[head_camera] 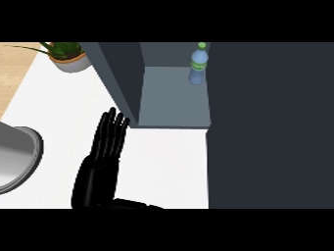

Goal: Pick up the bottled water, place it into the cabinet and close the cabinet

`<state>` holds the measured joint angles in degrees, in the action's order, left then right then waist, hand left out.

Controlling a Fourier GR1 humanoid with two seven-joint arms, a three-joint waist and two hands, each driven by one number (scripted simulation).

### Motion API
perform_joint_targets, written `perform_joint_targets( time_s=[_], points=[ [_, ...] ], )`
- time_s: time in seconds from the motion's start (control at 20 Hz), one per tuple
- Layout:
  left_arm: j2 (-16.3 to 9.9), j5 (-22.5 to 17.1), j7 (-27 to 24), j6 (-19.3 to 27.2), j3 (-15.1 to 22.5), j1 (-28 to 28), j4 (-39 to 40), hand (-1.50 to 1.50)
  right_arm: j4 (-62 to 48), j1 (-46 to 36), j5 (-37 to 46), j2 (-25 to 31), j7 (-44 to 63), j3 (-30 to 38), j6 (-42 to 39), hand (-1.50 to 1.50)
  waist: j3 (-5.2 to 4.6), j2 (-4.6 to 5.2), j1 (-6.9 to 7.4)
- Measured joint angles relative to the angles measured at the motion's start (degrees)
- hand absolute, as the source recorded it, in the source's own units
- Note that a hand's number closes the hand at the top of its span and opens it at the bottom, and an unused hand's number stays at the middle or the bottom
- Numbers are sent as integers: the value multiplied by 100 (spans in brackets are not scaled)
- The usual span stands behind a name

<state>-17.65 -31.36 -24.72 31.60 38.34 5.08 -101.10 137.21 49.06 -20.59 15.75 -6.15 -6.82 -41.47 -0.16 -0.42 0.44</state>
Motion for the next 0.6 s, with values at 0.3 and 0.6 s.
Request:
perform_joint_targets(
  time_s=[0.3, 0.6],
  points=[
    [-335, 4, -222, -116, -16, -646, -453, -150, 59, -247, 218, -69, 341, -876, 148, 150, -14, -12, 1],
    [-651, -123, -453, -299, -233, -1198, -803, -150, 140, -617, 677, -284, 758, -1727, 518, 150, -26, -27, 20]
  ],
)
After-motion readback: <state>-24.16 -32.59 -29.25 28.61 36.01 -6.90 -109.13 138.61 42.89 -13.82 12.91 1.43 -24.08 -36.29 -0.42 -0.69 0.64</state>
